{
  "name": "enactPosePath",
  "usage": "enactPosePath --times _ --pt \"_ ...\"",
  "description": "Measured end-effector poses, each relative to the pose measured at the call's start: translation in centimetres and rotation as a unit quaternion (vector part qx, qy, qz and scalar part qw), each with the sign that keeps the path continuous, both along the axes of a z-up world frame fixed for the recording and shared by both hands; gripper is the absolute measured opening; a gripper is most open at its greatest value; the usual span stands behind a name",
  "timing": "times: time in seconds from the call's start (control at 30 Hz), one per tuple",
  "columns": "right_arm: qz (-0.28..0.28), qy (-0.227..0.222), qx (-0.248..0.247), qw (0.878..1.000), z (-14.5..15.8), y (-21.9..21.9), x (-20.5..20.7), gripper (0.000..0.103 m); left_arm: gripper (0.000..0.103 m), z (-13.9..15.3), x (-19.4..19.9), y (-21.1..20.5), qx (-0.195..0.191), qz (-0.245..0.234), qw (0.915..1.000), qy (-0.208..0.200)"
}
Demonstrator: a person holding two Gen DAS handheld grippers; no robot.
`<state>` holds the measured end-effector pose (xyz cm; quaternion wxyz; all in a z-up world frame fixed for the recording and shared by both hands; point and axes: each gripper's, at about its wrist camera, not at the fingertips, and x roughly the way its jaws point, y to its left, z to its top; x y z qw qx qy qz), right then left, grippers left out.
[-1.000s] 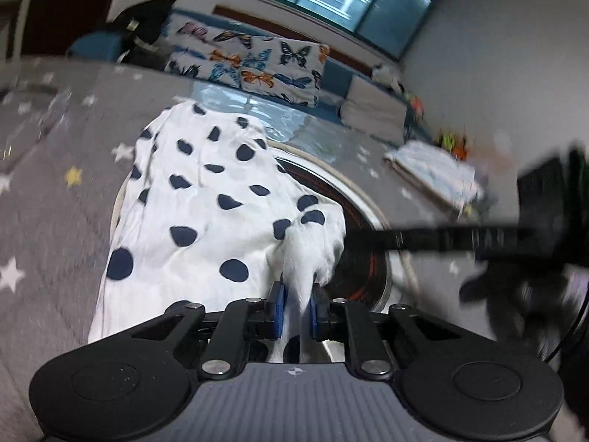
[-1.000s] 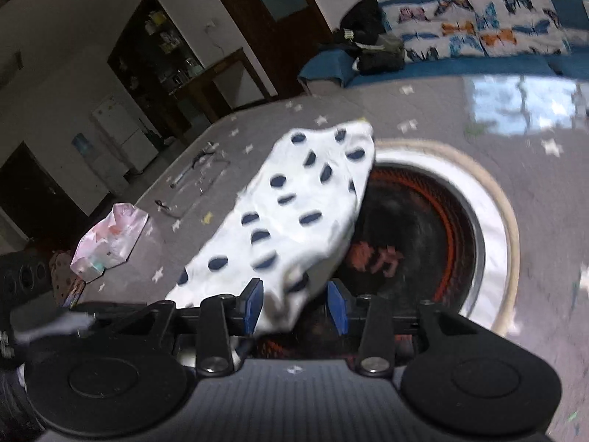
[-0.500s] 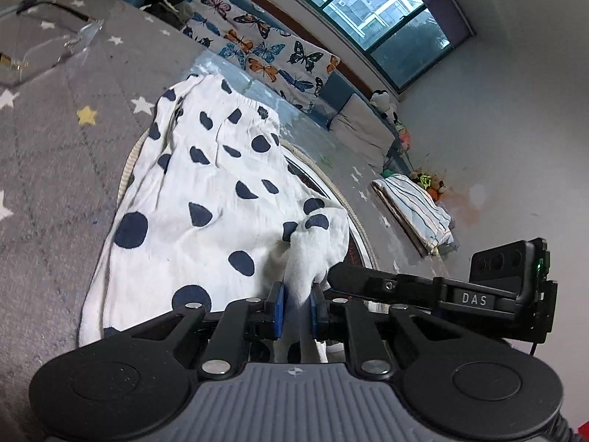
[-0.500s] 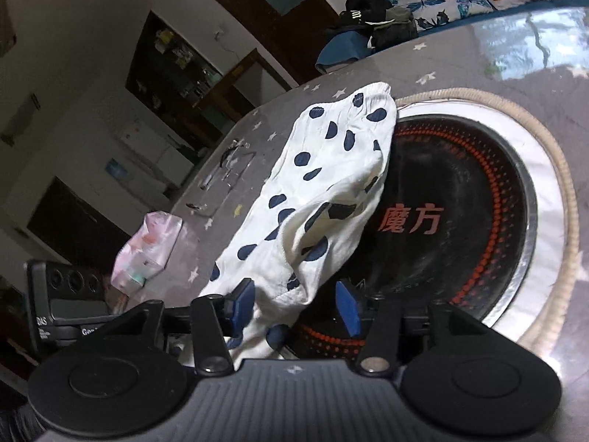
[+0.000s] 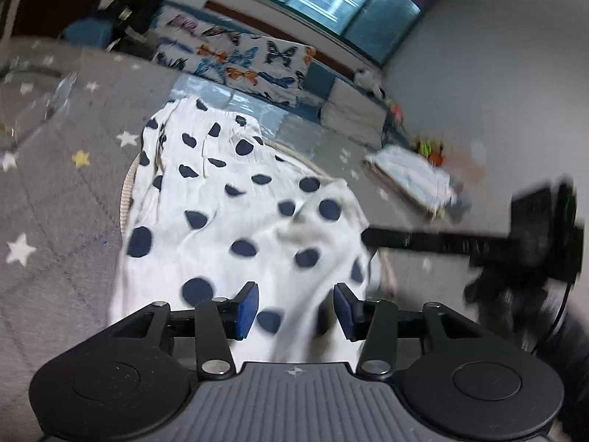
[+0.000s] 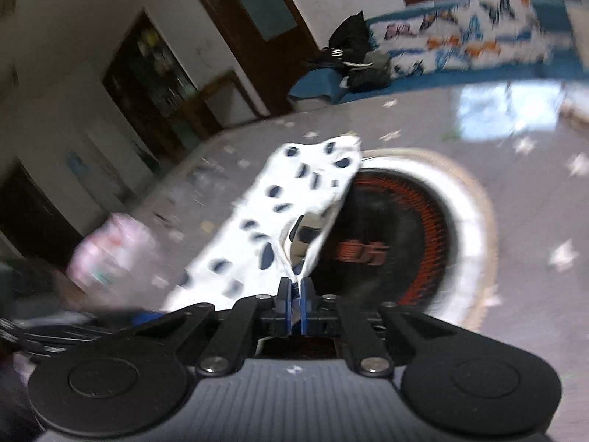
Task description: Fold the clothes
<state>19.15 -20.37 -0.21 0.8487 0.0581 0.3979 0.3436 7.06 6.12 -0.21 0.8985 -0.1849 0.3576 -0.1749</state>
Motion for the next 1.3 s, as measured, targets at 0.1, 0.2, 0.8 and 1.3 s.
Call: enactPosePath --times 0.1,0.2,0.8,1.3 --pt "-0.008 -0.001 -0.064 0.998 -0.7 0.9 -0.5 0.004 0.048 -0.1 -1.2 -1.4 0.057 -0.028 0.9979 -0.011" --pt "-0.011 0.014 -0.097 0.995 -1.7 1.4 -0.5 0.006 0.048 -0.1 -2.3 -2.8 0.111 -0.049 0.9924 -0.022" --pt "0.023 -0.012 -0.090 0.996 -2.0 4.7 0.1 0.006 0.048 0.2 -5.7 -5.4 0.190 -0.085 0.9760 -0.065" --pt "0.076 -0.050 -0.151 0.984 -1.8 6.3 -2.3 0.018 0.024 -1.1 -6.7 -5.7 0.151 -0.136 0.9777 -0.051"
